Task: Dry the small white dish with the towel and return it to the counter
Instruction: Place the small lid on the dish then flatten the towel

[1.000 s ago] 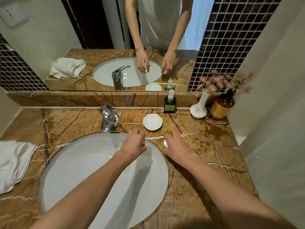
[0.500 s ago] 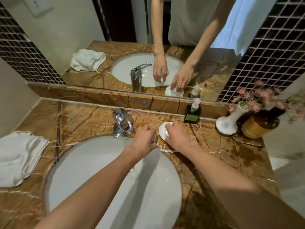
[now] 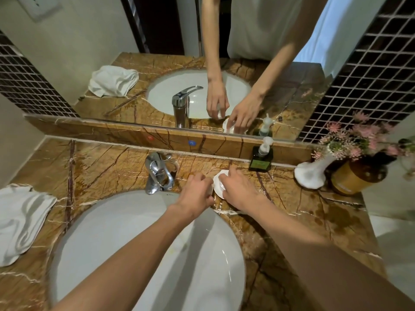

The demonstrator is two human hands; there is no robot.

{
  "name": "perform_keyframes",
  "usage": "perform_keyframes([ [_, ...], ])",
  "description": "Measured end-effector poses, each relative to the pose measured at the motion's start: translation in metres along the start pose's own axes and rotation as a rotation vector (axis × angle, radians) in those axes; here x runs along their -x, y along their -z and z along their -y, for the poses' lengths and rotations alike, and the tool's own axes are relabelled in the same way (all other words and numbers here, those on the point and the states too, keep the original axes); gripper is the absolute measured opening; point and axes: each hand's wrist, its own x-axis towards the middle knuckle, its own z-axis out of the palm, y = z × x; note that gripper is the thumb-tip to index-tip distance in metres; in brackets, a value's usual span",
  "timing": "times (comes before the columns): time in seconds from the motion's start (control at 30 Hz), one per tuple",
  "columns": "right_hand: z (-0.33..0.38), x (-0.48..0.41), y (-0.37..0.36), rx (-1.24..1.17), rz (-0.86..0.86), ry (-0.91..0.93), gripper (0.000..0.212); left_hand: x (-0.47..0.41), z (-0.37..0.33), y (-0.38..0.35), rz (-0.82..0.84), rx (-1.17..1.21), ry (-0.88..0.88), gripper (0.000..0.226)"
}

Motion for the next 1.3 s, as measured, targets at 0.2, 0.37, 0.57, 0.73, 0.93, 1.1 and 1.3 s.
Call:
perform_keyframes([
  [0.2, -0.013, 0.009, -0.002, -0.222, -0.045, -0.051, 0.049, -0.010, -0.008, -0.008, -0.015, 0.024, -0.044, 0.045],
  [0.37, -0.028, 0.020, -0.003, -0.418, -0.142, -0.243, 0.044, -0.026, -0.022, -0.010, -0.050, 0.057, -0.072, 0.053],
  [0.57, -0.037, 0.023, -0.009, -0.439, -0.080, -0.297, 0.031, -0.035, -0.034, -0.021, -0.017, 0.032, -0.092, 0.054],
  [0.73, -0.036, 0.025, -0.017, -0.484, -0.065, -0.324, 0.029, -0.039, -0.035, -0.026, -0.008, 0.050, -0.111, 0.051],
  [0.93, -0.031, 0.024, -0.021, -0.532, -0.093, -0.360, 0.031, -0.027, -0.026, -0.029, -0.025, 0.125, -0.092, 0.059],
  [1.1, -0.025, 0.020, -0.023, -0.614, -0.121, -0.436, 0.028, -0.026, -0.028, -0.030, -0.061, 0.104, -0.061, 0.053],
  [1.3, -0.025, 0.018, -0.025, -0.647, -0.143, -0.457, 0.025, -0.027, -0.030, -0.033, -0.091, 0.101, -0.061, 0.041],
])
